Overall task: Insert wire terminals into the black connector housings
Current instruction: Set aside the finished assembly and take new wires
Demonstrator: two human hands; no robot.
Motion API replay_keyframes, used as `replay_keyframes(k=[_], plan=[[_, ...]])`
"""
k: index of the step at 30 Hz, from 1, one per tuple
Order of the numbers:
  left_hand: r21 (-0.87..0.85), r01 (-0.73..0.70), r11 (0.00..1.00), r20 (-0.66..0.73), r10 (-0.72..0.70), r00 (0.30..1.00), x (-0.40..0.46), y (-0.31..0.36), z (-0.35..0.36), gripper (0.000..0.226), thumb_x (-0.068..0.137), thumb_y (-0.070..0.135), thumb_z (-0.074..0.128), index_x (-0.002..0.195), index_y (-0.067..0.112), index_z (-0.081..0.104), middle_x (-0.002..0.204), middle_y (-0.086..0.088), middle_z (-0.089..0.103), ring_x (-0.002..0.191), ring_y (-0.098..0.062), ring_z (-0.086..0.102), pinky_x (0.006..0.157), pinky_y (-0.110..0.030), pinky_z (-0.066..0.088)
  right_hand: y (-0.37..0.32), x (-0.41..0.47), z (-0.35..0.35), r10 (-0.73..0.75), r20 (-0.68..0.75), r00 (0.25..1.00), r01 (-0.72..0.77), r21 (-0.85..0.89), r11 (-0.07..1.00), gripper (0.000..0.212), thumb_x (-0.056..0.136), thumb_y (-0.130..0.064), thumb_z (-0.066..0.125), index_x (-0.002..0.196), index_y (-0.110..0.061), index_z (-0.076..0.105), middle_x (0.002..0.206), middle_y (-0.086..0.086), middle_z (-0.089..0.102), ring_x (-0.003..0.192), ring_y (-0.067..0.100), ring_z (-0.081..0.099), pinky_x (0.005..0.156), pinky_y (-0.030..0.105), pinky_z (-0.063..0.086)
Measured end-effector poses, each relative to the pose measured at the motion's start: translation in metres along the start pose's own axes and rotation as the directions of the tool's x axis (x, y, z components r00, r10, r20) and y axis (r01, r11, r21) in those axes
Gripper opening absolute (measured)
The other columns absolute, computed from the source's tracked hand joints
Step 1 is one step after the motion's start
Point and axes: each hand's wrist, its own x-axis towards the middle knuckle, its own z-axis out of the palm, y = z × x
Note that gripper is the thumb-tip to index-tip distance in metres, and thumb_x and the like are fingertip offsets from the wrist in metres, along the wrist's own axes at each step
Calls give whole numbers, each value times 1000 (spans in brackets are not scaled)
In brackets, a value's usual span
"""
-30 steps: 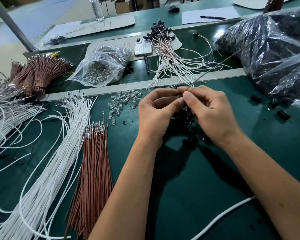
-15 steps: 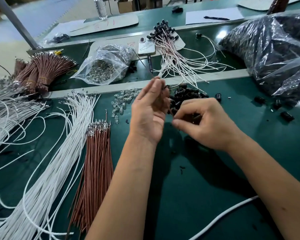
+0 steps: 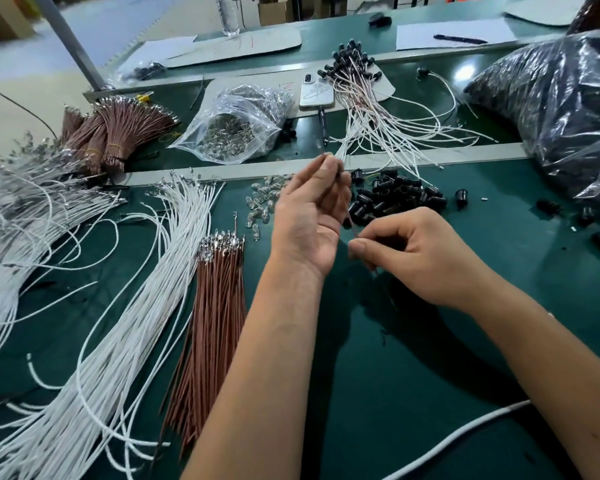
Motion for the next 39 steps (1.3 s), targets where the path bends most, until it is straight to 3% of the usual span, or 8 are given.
replay_keyframes(k=[5, 9, 12, 17, 21, 24, 27, 39], plan=[[-11, -79, 997, -45, 78, 996, -4, 16, 2, 7, 92, 2, 66, 96, 8, 66, 85, -7, 68, 63, -11, 68, 58, -16, 56, -9, -1, -2, -22, 135, 991, 26, -28, 999, 28, 95, -43, 72, 75, -26, 80, 61, 0, 67, 52, 19, 56, 52, 36, 46], [125, -172, 977, -141, 189, 972, -14, 44, -9, 11, 88, 1, 72, 98, 4, 67, 78, -8, 71, 62, -14, 67, 53, -18, 54, -28, 14, 9, -15, -12, 1000, 15, 13, 1000, 42, 92, -54, 64, 75, -20, 79, 60, 2, 68, 46, 4, 46, 46, 24, 36], [361, -255, 897, -230, 350, 908, -24, 74, -24, 10, 85, -3, 75, 90, 2, 68, 70, -7, 70, 58, -15, 67, 53, -18, 53, -50, 43, 32, 36, -51, 998, -41, -92, 995, 34, 97, -37, 72, 71, -15, 77, 57, -2, 67, 45, 3, 52, 47, 16, 37], [666, -232, 709, -347, 569, 745, -43, 126, -62, 12, 83, -6, 76, 84, 3, 67, 68, -10, 70, 52, -16, 66, 54, -23, 56, -96, 92, 111, 139, 149, 979, -88, -302, 949, 37, 94, -35, 71, 76, -3, 74, 73, 12, 73, 68, 23, 65, 59, 32, 49], [764, -165, 624, -399, 658, 639, -54, 151, -93, 16, 81, -5, 77, 78, 8, 67, 62, -6, 70, 50, -17, 67, 56, -27, 57, -119, 108, 171, 175, 172, 969, -79, -455, 887, 46, 90, -35, 76, 65, -13, 45, 76, 8, 58, 67, 24, 55, 55, 27, 39], [746, -171, 643, -421, 655, 627, -58, 157, -105, 16, 81, -5, 77, 79, 7, 67, 59, -4, 69, 49, -17, 67, 53, -25, 55, -123, 112, 189, 227, 152, 962, -130, -479, 868, 36, 86, -17, 74, 66, -14, 44, 85, 11, 59, 86, 33, 63, 68, 32, 47], [742, -175, 647, -414, 648, 640, -59, 158, -108, 17, 80, -5, 77, 78, 8, 67, 58, -4, 69, 48, -18, 66, 53, -24, 55, -123, 116, 184, 297, 150, 943, -218, -396, 892, 25, 79, -5, 68, 65, -11, 48, 72, 9, 55, 79, 32, 61, 57, 30, 43], [733, -184, 655, -392, 628, 672, -55, 148, -96, 14, 83, -4, 76, 80, 5, 66, 72, -13, 69, 48, -16, 65, 54, -24, 55, -121, 109, 181, 347, 99, 933, -280, -406, 870, 25, 86, -9, 61, 71, -14, 42, 76, 6, 47, 88, 35, 57, 70, 35, 42]])
